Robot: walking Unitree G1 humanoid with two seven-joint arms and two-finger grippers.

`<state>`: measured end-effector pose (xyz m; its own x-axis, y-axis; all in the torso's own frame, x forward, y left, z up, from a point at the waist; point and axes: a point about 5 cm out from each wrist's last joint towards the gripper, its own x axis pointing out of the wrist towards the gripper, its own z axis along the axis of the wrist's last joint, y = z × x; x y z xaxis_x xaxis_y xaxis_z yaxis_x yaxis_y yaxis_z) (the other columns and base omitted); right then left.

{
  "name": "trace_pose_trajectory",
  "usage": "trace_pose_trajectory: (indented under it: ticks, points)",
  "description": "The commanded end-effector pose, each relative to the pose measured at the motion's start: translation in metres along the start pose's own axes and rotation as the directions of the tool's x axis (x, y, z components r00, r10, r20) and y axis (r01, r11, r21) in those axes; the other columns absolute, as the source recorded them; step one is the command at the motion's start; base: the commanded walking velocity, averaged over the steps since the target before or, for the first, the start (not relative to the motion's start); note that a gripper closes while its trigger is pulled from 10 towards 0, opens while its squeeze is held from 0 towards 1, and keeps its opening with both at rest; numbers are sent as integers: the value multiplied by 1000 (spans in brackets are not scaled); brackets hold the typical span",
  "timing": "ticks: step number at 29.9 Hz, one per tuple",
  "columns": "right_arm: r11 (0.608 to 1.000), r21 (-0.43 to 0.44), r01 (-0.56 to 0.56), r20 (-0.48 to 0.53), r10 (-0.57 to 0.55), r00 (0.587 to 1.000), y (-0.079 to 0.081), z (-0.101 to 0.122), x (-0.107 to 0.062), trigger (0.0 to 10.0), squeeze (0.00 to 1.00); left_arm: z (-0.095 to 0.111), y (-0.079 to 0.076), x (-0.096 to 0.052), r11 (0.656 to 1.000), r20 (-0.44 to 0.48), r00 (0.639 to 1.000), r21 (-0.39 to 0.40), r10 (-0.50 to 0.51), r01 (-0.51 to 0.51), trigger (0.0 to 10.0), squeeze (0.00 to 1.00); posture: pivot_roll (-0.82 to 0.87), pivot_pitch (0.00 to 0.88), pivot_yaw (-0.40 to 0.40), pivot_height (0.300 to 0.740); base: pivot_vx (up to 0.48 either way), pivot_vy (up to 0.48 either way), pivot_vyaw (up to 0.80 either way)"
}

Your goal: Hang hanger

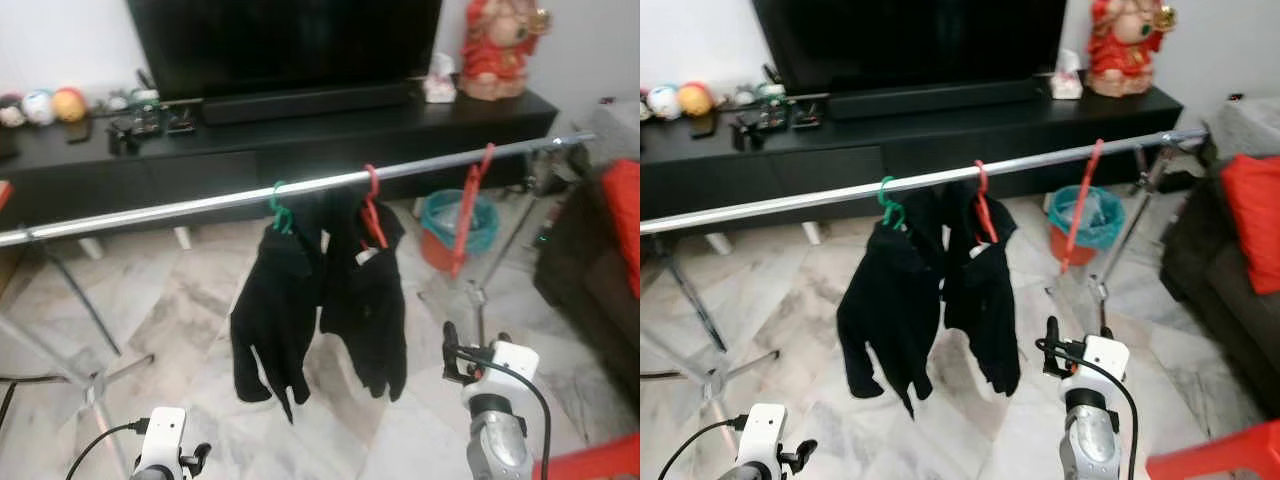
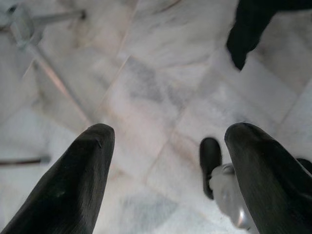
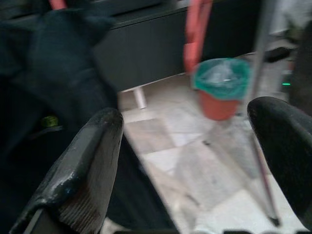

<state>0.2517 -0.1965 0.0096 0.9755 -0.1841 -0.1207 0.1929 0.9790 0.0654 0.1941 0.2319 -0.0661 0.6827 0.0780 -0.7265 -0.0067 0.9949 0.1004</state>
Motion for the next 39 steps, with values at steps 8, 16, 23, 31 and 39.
trace_pose_trajectory:
  ticks: [8, 16, 23, 31, 39]
  points:
    - [1000, 1, -18, 11, 18, 1000, 5, 3, 0, 10000, 0, -8, 5, -2, 1000, -39, 999, 16, 18, -17, 10000, 0, -50, 0, 49, 740, 0, 0, 800]
    - [1000, 0, -17, 17, 17, 1000, 5, 4, 1, 10000, 0, -9, 4, -2, 1000, -42, 999, 22, 17, -16, 10000, 0, -51, 0, 51, 740, 0, 0, 755]
    - [1000, -3, 1, 55, -1, 999, 3, 14, 6, 10000, 0, -9, 0, -2, 1000, -40, 999, 9, 11, -10, 10000, 0, -52, 0, 46, 740, 0, 0, 0]
    - [999, -34, -14, 153, 19, 988, 7, 39, 16, 10000, 0, -14, 3, -4, 999, -49, 998, -16, 32, -33, 10000, 0, -51, 0, 42, 740, 0, 0, 0]
    - [998, -52, -23, 247, 35, 968, 12, 65, 23, 10000, 0, -17, 4, -4, 999, -58, 998, -17, 35, -36, 10000, 0, -51, 0, 41, 740, 0, 0, 0]
